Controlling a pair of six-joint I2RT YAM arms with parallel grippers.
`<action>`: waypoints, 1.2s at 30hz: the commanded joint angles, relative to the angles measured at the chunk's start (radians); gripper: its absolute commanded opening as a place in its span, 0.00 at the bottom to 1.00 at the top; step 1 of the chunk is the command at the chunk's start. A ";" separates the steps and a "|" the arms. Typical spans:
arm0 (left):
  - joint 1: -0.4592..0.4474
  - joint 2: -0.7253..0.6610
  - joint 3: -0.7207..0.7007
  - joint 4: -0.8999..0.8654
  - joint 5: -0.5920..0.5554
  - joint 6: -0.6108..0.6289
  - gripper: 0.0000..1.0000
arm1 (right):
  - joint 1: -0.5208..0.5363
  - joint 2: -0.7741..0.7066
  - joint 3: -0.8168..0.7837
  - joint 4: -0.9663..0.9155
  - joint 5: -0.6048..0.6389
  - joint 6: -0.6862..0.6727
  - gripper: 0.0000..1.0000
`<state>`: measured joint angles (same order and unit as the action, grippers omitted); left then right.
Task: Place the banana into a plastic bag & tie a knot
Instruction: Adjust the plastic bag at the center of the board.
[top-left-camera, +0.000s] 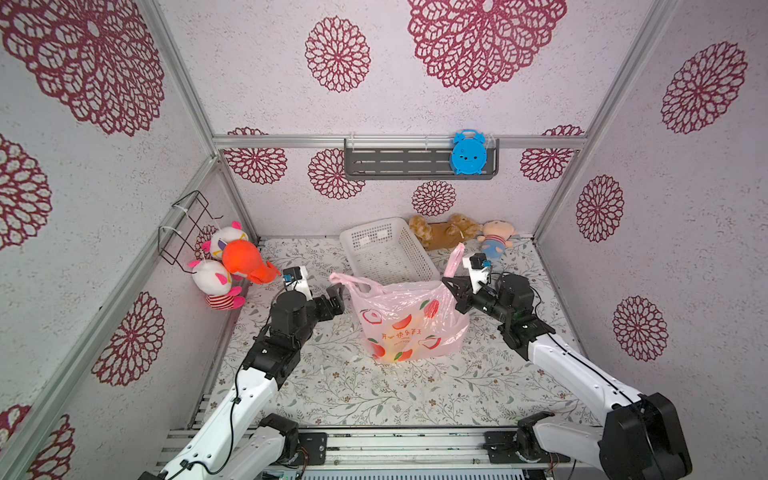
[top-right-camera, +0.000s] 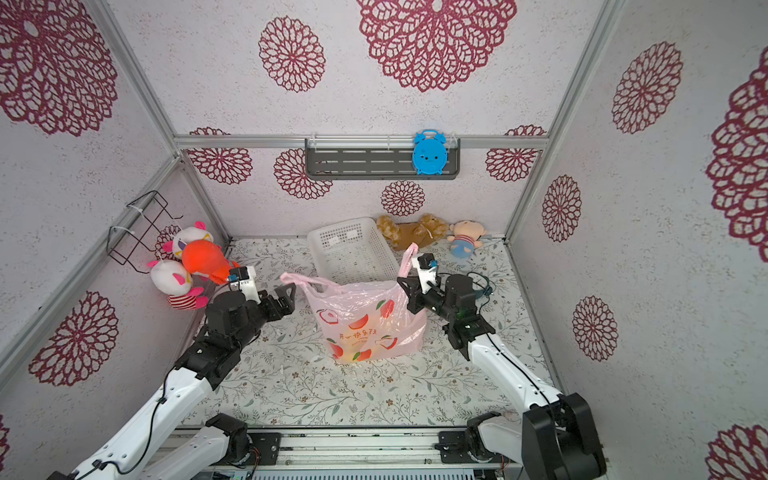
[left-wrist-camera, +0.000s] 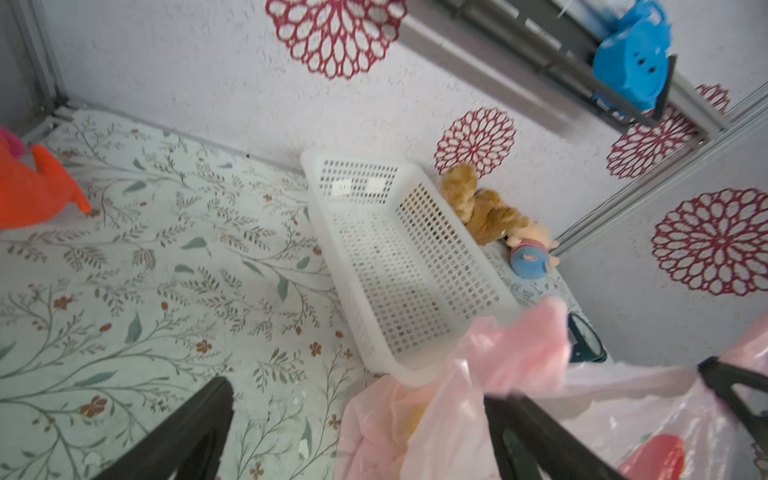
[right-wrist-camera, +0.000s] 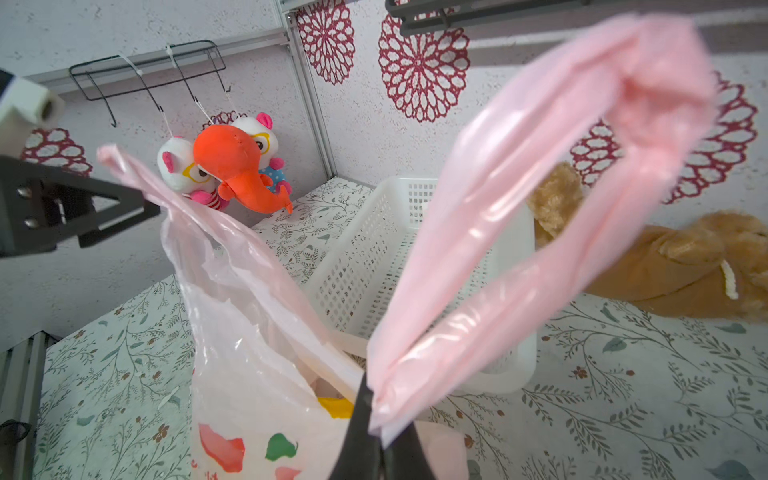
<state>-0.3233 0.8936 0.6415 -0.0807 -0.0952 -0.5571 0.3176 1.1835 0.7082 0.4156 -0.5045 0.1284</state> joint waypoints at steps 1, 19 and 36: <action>0.032 -0.015 -0.059 0.316 0.109 -0.010 0.97 | -0.059 -0.015 -0.003 0.084 -0.143 0.069 0.00; 0.310 0.520 -0.135 1.355 1.026 -0.271 1.00 | -0.185 0.122 0.030 0.068 -0.265 0.103 0.00; 0.188 0.383 -0.108 0.816 1.070 0.142 0.97 | -0.190 0.283 0.194 -0.046 -0.252 0.077 0.00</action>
<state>-0.1349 1.2686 0.5163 0.8120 0.9424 -0.4911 0.1333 1.4628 0.8616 0.3729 -0.7383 0.2104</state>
